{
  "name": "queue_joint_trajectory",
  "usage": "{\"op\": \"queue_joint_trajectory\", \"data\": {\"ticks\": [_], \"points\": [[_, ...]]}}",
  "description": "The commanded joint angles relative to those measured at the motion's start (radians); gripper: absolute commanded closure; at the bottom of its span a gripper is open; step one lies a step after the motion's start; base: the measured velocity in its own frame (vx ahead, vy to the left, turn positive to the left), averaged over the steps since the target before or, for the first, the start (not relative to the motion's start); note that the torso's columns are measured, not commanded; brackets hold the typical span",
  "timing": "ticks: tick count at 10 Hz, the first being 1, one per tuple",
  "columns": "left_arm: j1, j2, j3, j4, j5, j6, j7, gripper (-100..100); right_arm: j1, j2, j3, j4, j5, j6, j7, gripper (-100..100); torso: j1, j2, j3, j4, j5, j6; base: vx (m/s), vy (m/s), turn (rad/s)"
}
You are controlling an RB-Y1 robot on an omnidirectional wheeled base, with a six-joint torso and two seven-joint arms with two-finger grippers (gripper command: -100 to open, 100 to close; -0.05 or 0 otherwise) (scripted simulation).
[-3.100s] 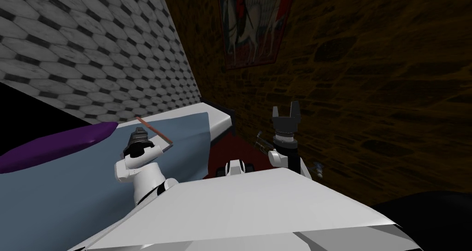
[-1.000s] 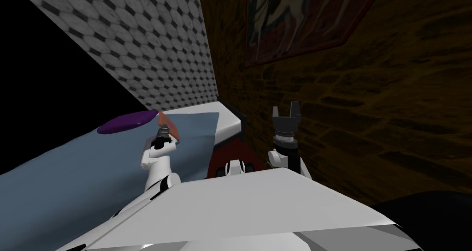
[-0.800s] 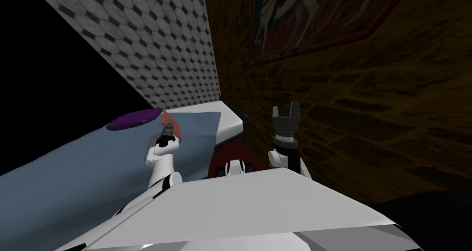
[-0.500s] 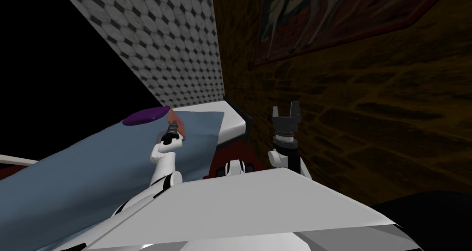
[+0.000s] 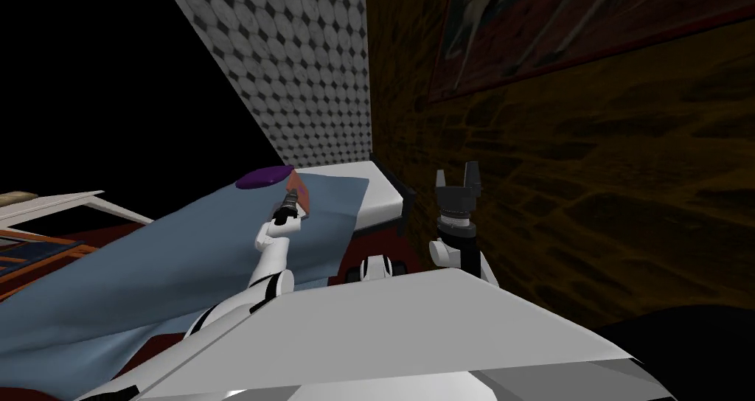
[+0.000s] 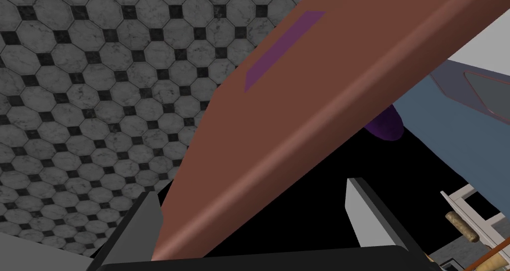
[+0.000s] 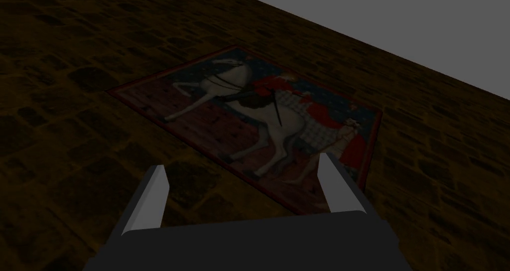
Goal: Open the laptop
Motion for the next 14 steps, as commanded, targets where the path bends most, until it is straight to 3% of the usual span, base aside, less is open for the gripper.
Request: {"op": "queue_joint_trajectory", "data": {"ticks": [1,4,5,6,7,9,10,14], "points": [[-0.025,0.001,-0.072,0.017,0.015,-0.002,0.004,-100,0.000,0.000,0.000,0.000,0.000,0.000,0.000,0,-0.001,-0.002,-0.001,0.000,0.000,-0.001,0.090,-0.055,0.362],[-0.044,0.004,-0.163,0.037,0.029,-0.009,0.010,-100,0.000,0.000,0.000,0.000,0.000,0.000,0.000,0,0.001,0.002,0.002,0.001,0.000,-0.002,0.049,-0.041,0.244],[-0.038,0.016,-0.147,0.038,0.034,-0.008,0.015,-100,0.000,0.000,0.000,0.000,0.000,0.000,0.000,0,0.000,0.001,0.001,0.000,0.000,0.000,0.021,-0.023,0.049],[-0.025,0.001,-0.100,0.017,0.015,-0.002,0.004,100,0.000,0.000,0.000,0.000,0.000,0.000,0.000,0,0.001,0.002,0.001,0.001,0.000,0.000,-0.052,0.044,-0.379],[-0.025,0.001,-0.092,0.017,0.015,-0.002,0.004,100,-0.001,0.000,0.000,0.000,0.000,0.000,0.000,0,0.003,0.005,0.003,0.002,0.001,0.001,-0.079,0.075,-0.327],[-0.006,-0.003,-0.027,-0.004,0.000,0.005,-0.002,100,-0.001,0.000,0.000,0.000,0.000,0.000,0.000,0,0.005,0.005,0.004,0.001,0.006,0.003,-0.092,0.070,-0.361],[-0.006,-0.003,-0.022,-0.004,0.000,0.005,-0.002,100,-0.001,0.000,0.000,0.000,0.000,0.000,0.000,0,0.001,0.000,0.001,0.000,0.003,0.003,-0.047,0.026,-0.131],[0.032,-0.011,0.119,-0.045,-0.029,0.019,-0.014,100,-0.001,0.000,0.000,0.000,0.000,0.000,0.000,0,0.000,-0.002,-0.001,-0.001,0.000,0.003,-0.077,0.034,-0.347]]}}
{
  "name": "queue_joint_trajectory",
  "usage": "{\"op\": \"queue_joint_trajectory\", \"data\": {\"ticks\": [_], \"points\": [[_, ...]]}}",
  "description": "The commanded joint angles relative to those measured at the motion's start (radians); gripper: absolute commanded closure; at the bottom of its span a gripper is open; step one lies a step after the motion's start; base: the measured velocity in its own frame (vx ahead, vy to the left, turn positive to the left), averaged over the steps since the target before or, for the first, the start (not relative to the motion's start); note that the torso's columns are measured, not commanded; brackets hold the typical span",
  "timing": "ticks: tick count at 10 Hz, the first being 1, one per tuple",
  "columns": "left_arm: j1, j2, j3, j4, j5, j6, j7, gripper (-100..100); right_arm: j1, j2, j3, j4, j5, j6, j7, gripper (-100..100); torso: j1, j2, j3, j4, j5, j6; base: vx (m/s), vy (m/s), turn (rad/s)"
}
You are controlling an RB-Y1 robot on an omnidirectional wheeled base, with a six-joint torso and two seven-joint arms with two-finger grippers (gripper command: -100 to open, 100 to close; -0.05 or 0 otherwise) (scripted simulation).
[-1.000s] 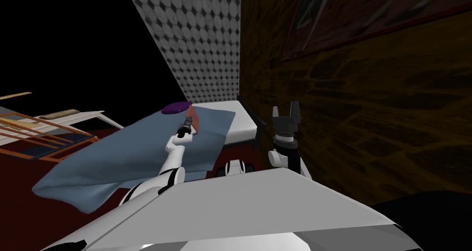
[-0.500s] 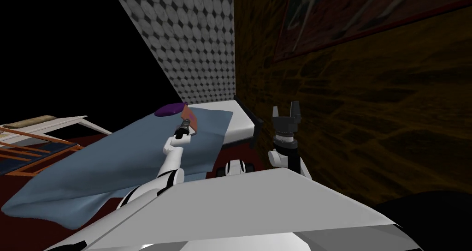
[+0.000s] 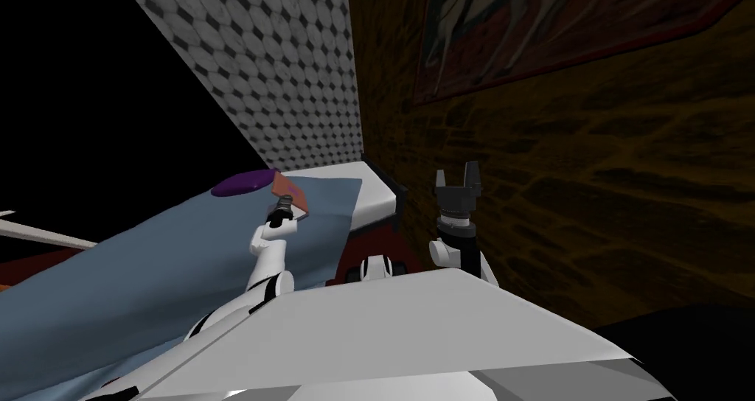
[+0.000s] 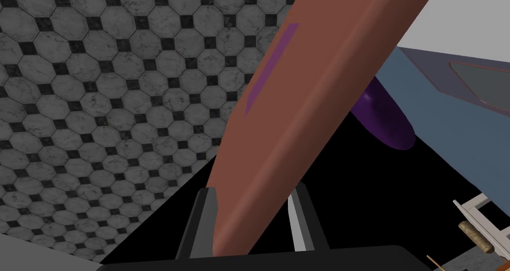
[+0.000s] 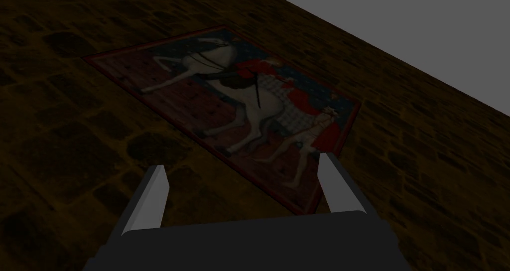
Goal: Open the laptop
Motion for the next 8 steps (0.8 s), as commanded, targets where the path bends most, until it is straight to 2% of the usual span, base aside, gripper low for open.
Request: {"op": "queue_joint_trajectory", "data": {"ticks": [1,2,3,4,5,6,7,8], "points": [[0.019,0.002,0.051,-0.024,0.000,0.011,0.002,100,0.000,0.000,0.000,0.000,0.000,0.000,0.000,0,-0.001,0.002,0.001,0.002,-0.001,-0.002,-0.040,0.014,-0.110],[0.038,-0.002,0.088,-0.045,-0.015,0.018,-0.004,100,0.000,0.000,0.000,0.000,0.000,0.000,0.000,0,-0.001,0.002,0.002,0.002,-0.002,-0.005,-0.063,0.023,-0.335],[0.038,-0.002,0.118,-0.045,-0.015,0.018,-0.004,100,0.000,0.000,0.000,0.000,0.000,0.000,0.000,0,-0.001,0.005,0.003,0.003,-0.002,-0.001,-0.077,0.024,-0.316],[0.038,-0.002,0.122,-0.045,-0.015,0.018,-0.004,100,0.000,0.000,0.000,0.000,0.000,0.000,0.000,0,-0.002,0.006,0.004,0.003,-0.003,-0.003,-0.041,0.013,-0.050],[0.057,-0.006,0.160,-0.065,-0.029,0.026,-0.010,100,0.000,0.000,0.000,0.000,0.000,0.000,0.000,0,-0.001,0.004,0.003,0.003,-0.003,-0.005,-0.063,0.019,-0.319],[0.057,-0.006,0.193,-0.065,-0.029,0.026,-0.010,100,0.000,0.000,0.000,0.000,0.000,0.000,0.000,0,-0.001,0.005,0.003,0.003,-0.002,-0.001,-0.074,0.030,-0.302],[0.057,-0.006,0.193,-0.065,-0.029,0.026,-0.010,100,0.000,0.000,0.000,0.000,0.000,0.000,0.000,0,-0.001,0.004,0.003,0.003,-0.002,-0.003,-0.046,0.016,-0.074],[0.076,-0.010,0.240,-0.086,-0.044,0.033,-0.015,100,0.000,0.000,0.000,0.000,0.000,0.000,0.000,0,-0.001,0.003,0.002,0.003,-0.003,-0.004,-0.085,0.022,-0.345]]}}
